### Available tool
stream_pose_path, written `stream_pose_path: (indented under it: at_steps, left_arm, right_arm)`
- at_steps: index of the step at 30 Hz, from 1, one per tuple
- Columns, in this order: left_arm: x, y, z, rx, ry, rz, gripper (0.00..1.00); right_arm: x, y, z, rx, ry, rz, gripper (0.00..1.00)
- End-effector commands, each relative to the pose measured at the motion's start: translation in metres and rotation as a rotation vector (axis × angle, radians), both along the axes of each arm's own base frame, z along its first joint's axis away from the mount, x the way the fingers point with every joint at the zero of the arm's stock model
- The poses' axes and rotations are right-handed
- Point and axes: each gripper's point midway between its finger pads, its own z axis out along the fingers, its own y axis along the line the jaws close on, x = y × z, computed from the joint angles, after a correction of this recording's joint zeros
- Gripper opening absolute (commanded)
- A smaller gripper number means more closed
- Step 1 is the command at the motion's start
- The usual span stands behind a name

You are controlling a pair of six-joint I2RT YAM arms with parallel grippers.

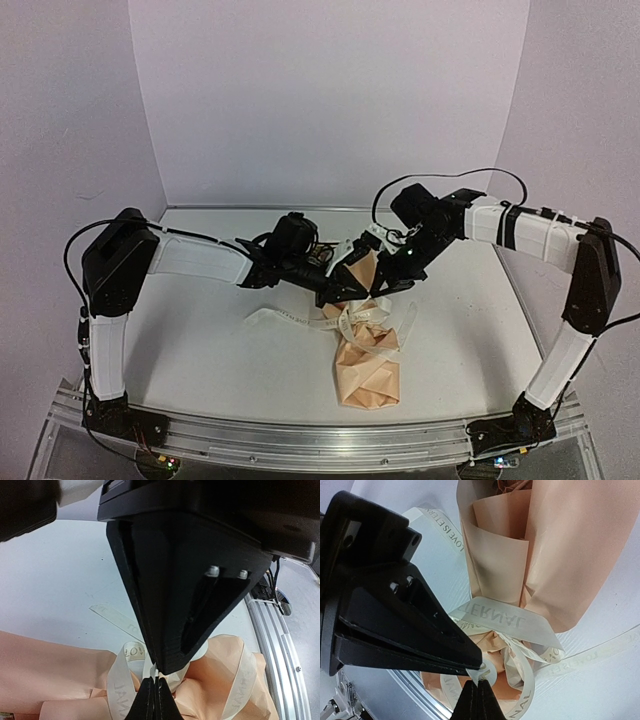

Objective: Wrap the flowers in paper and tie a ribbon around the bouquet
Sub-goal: Cross the half-tied ribbon over the folded bouquet.

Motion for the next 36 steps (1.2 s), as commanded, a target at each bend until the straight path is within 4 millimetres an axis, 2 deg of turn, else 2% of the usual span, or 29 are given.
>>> stream_pose_path:
  at_steps: [1,5,9,12,16,18,25,31,36]
  left_arm:
    - [0.003,-0.006,0.021,-0.060,0.013,0.021,0.00]
    - [0.007,-0.002,0.031,-0.112,0.034,0.062,0.00]
    - [0.009,0.001,0.031,-0.125,0.067,0.069,0.00]
    - [0.011,0.004,0.033,-0.136,0.117,0.070,0.00]
    - [0.014,0.009,0.040,-0.159,0.149,0.074,0.00]
    - [0.015,0.010,0.043,-0.162,0.158,0.071,0.00]
    - [0.016,0.011,0.042,-0.149,0.177,0.058,0.00]
    - [0.015,0.012,0.039,-0.139,0.187,0.052,0.00]
    - [0.014,0.012,0.039,-0.134,0.188,0.047,0.00]
  right_arm:
    - [0.011,-0.006,0.015,0.027,-0.147,-0.035,0.14]
    - [0.019,-0.016,0.011,0.069,-0.307,-0.081,0.34]
    - [0.019,-0.021,0.006,0.127,-0.449,-0.088,0.45]
    - [0.005,-0.022,-0.005,0.128,-0.506,-0.022,0.50]
    - [-0.011,-0.014,-0.018,0.116,-0.590,0.097,0.52]
    - [-0.014,-0.014,-0.022,0.113,-0.622,0.107,0.54]
    - [-0.030,-0.002,-0.023,0.140,-0.641,0.177,0.55]
    - [-0.038,0.007,-0.009,0.175,-0.658,0.188,0.55]
    - [-0.059,0.021,-0.002,0.205,-0.634,0.286,0.52]
